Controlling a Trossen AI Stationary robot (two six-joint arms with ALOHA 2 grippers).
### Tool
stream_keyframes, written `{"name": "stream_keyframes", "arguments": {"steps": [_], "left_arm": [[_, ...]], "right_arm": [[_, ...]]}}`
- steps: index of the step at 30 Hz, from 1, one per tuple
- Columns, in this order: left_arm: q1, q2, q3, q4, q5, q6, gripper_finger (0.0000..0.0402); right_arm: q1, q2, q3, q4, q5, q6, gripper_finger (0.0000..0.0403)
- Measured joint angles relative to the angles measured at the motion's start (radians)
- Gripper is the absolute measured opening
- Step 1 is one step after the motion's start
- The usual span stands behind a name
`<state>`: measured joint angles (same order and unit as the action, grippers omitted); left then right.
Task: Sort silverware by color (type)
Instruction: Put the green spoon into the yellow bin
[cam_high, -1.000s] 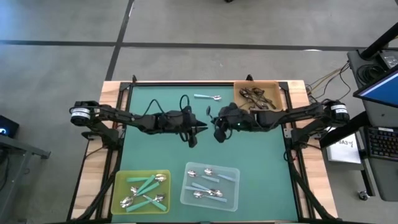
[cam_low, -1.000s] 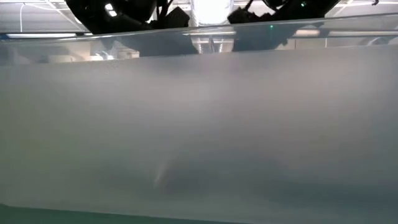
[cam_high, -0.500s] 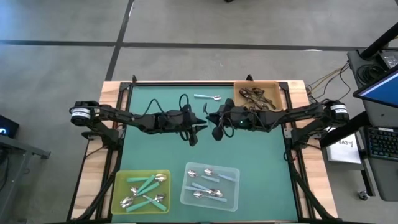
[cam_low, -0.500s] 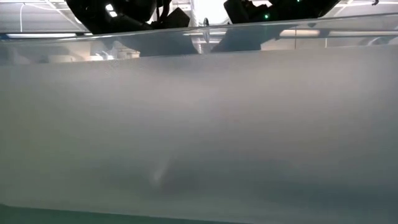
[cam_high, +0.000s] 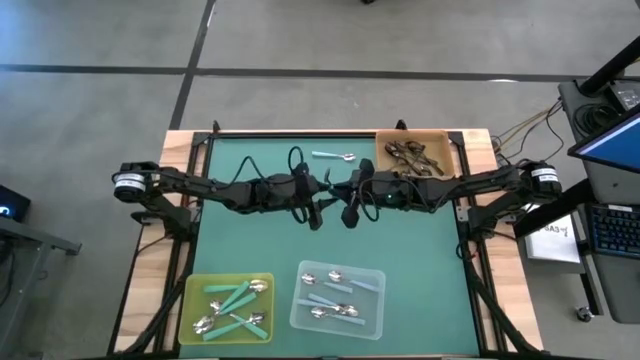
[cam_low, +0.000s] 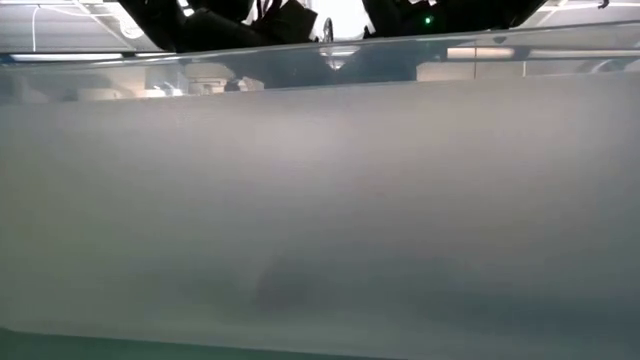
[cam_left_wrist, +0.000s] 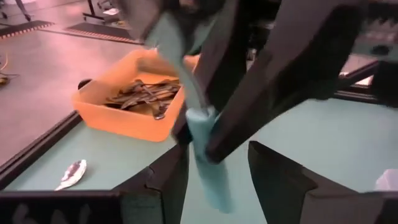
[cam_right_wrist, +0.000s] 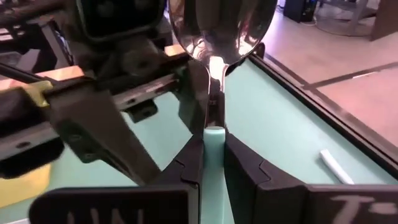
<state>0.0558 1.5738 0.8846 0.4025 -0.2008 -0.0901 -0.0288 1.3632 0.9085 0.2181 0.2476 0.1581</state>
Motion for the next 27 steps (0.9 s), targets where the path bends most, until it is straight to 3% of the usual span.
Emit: {"name": "stream_keyframes", "arguments": {"steps": [6, 9, 12, 17, 22, 27], "left_arm": [[0.004, 0.0, 0.021, -0.02, 0.0, 0.0, 0.0143], [0.005, 0.0, 0.022, -0.05, 0.001, -0.001, 0.0113], [0.006, 0.0, 0.023, -0.086, 0.003, -0.008, 0.0055], [0.01, -0.002, 0.028, -0.097, 0.004, -0.018, 0.0046], [0.014, -0.001, 0.063, -0.167, 0.003, 0.026, 0.0046], [0.036, -0.001, 0.119, -0.343, -0.006, 0.039, 0.0046]], "right_arm": [[0.014, 0.0, 0.0, 0.026, 0.006, -0.046, 0.0029], [0.018, 0.0, 0.0, 0.043, 0.008, -0.058, 0.0029], [0.017, 0.0, 0.001, 0.05, 0.01, -0.074, 0.0029], [0.017, 0.0, 0.003, 0.047, 0.014, -0.065, 0.0031], [0.018, -0.003, 0.007, 0.013, 0.005, -0.052, 0.0106], [0.019, -0.044, 0.007, -0.061, -0.001, 0.001, 0.0187]]}}
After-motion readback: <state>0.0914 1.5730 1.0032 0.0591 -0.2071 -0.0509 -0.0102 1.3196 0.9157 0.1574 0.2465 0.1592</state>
